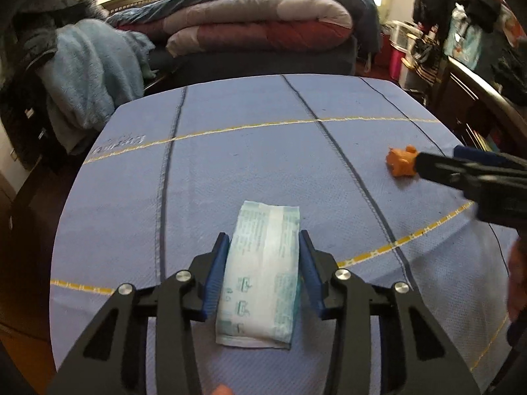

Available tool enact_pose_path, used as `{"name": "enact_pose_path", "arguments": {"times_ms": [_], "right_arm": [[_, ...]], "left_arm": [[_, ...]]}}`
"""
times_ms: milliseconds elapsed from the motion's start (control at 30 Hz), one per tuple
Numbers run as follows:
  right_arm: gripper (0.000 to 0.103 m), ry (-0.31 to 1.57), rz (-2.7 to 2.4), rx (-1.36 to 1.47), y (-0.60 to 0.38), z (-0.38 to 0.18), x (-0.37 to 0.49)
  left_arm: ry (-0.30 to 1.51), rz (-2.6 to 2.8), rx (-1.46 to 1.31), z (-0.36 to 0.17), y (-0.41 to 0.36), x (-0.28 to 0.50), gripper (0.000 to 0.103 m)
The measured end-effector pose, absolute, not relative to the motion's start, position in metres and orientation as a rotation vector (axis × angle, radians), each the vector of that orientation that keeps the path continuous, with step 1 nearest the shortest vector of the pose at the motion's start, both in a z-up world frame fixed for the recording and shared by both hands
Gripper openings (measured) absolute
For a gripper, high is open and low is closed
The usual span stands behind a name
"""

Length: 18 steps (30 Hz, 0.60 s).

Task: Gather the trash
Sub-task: 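Grasp the white-green tissue packet with left tool while right grasps orange toy, then carry tissue packet and orange toy over the wastebasket and open both tools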

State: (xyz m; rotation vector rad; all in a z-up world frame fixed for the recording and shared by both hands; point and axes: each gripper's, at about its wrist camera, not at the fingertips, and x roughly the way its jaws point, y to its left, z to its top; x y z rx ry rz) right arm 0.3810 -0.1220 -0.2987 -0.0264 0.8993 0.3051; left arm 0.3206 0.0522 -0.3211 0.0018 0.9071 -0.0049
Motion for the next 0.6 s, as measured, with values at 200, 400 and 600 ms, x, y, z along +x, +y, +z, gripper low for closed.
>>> {"name": "enact_pose_path", "arguments": {"times_ms": [200,400,600], "right_arm": [[0.070,0.949,0.281,-0.044,-0.110,-0.319,0.399],[0.043,0.944,0.276,-0.069,-0.106,-0.319,0.395],[0.043,0.919,0.280,-0.061,-0.113,-0.306,0.383]], "left_arm": [[0.906,0.014,-0.068,-0.317,0.068,0.314,0.043],[0.894,0.021,-0.089,-0.311,0.072,0.309,0.043],[0.871,0.011,-0.097,-0.298,0.067,0.302,0.043]]}}
